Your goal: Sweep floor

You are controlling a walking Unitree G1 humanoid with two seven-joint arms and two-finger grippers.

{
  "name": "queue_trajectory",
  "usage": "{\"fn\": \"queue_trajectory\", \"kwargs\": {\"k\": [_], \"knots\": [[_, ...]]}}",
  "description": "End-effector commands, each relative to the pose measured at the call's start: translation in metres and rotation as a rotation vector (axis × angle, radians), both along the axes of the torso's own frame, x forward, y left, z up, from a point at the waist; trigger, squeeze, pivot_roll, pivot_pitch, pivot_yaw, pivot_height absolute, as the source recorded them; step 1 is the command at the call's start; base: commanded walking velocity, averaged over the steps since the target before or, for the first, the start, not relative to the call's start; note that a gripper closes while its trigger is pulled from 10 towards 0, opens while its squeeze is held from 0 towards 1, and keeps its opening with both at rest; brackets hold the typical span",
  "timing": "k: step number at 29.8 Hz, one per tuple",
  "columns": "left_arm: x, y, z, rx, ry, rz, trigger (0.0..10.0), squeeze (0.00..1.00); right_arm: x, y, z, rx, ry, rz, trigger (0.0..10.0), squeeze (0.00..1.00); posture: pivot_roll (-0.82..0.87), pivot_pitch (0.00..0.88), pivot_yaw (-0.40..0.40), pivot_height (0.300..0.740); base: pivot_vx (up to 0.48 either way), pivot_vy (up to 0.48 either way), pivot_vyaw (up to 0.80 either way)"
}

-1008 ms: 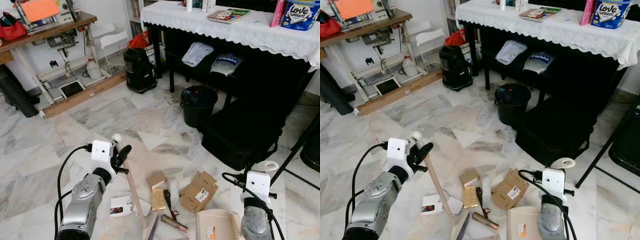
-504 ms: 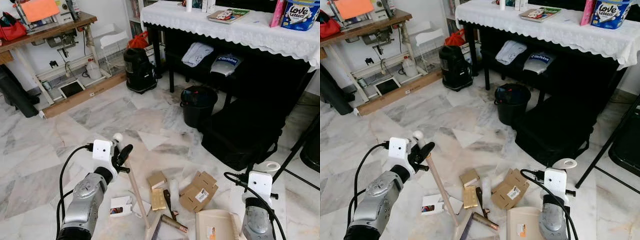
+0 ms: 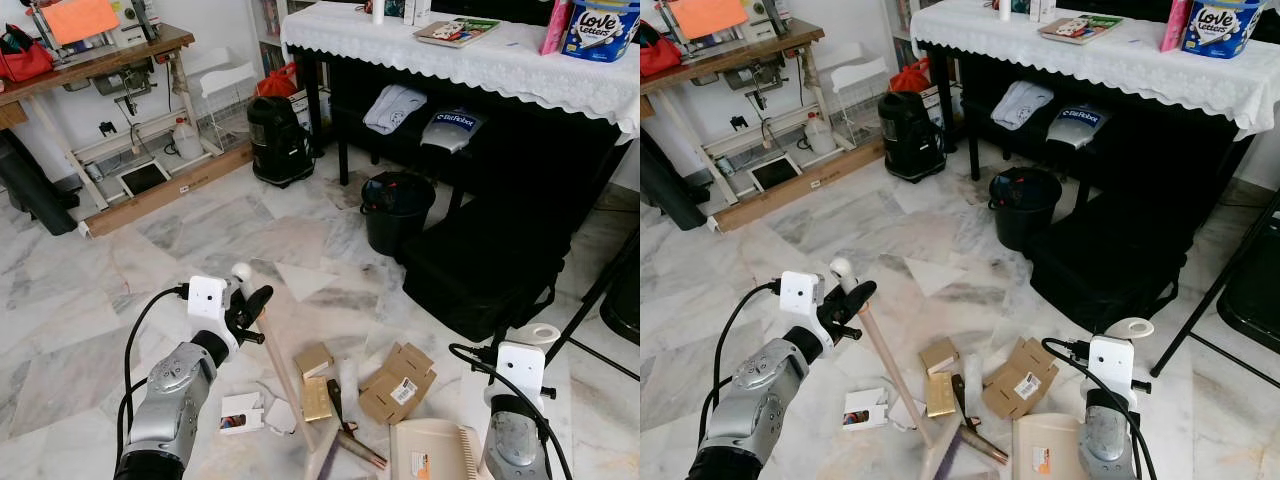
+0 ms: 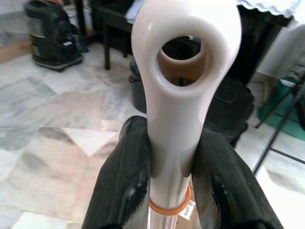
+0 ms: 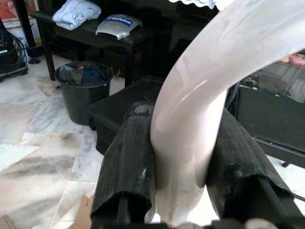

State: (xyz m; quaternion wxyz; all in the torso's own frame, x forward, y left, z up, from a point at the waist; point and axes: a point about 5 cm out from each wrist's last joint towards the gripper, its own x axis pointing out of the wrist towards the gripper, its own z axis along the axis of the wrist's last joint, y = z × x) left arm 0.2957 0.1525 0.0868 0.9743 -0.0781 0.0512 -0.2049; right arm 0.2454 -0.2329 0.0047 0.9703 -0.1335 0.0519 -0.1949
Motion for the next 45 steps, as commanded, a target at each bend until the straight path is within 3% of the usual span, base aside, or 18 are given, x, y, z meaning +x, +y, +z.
{"fn": "queue_trajectory", "kwargs": {"k": [1,8,22,27,31,32,35,41,45], "knots": [[0.002,0.001,0.007,-0.028,0.000,-0.040,10.0,0.00,-0.016,0.004,-0.022,0.018,0.149,0.009,10.0,0.00,0.00,0.000,0.119,0.740,0.000,0.000,0.00],[-0.004,-0.003,0.005,-0.074,0.060,-0.145,10.0,0.00,-0.014,0.002,-0.021,0.016,0.151,0.009,10.0,0.00,0.00,0.000,0.116,0.740,0.000,0.000,0.00],[-0.005,-0.007,0.009,-0.172,0.107,-0.161,10.0,0.00,-0.012,0.002,-0.019,0.011,0.142,0.010,10.0,0.00,0.00,0.000,0.118,0.740,0.000,0.000,0.00],[-0.008,-0.015,0.014,-0.219,0.126,-0.232,10.0,0.00,-0.011,0.002,-0.019,0.010,0.139,0.009,10.0,0.00,0.00,0.000,0.119,0.740,0.000,0.000,0.00],[-0.003,-0.009,0.017,-0.193,0.097,-0.167,10.0,0.00,-0.011,0.003,-0.018,0.010,0.135,0.010,10.0,0.00,0.00,0.000,0.119,0.740,0.000,0.000,0.00],[0.002,-0.002,0.023,-0.211,0.066,-0.110,10.0,0.00,-0.010,0.004,-0.018,0.010,0.132,0.011,10.0,0.00,0.00,0.000,0.118,0.740,0.000,0.000,0.00],[0.005,0.002,0.030,-0.241,0.045,-0.091,10.0,0.00,-0.010,0.004,-0.018,0.010,0.128,0.011,10.0,0.00,0.00,0.000,0.119,0.740,0.000,0.000,0.00],[0.007,0.012,0.036,-0.215,0.006,-0.038,10.0,0.00,-0.009,0.005,-0.016,0.007,0.117,0.011,10.0,0.00,0.00,0.000,0.118,0.740,0.000,0.000,0.00],[0.007,0.014,0.030,-0.079,0.000,-0.043,10.0,0.00,-0.009,0.005,-0.016,0.005,0.117,0.014,10.0,0.00,0.00,0.000,0.116,0.740,0.000,0.000,0.00]]}}
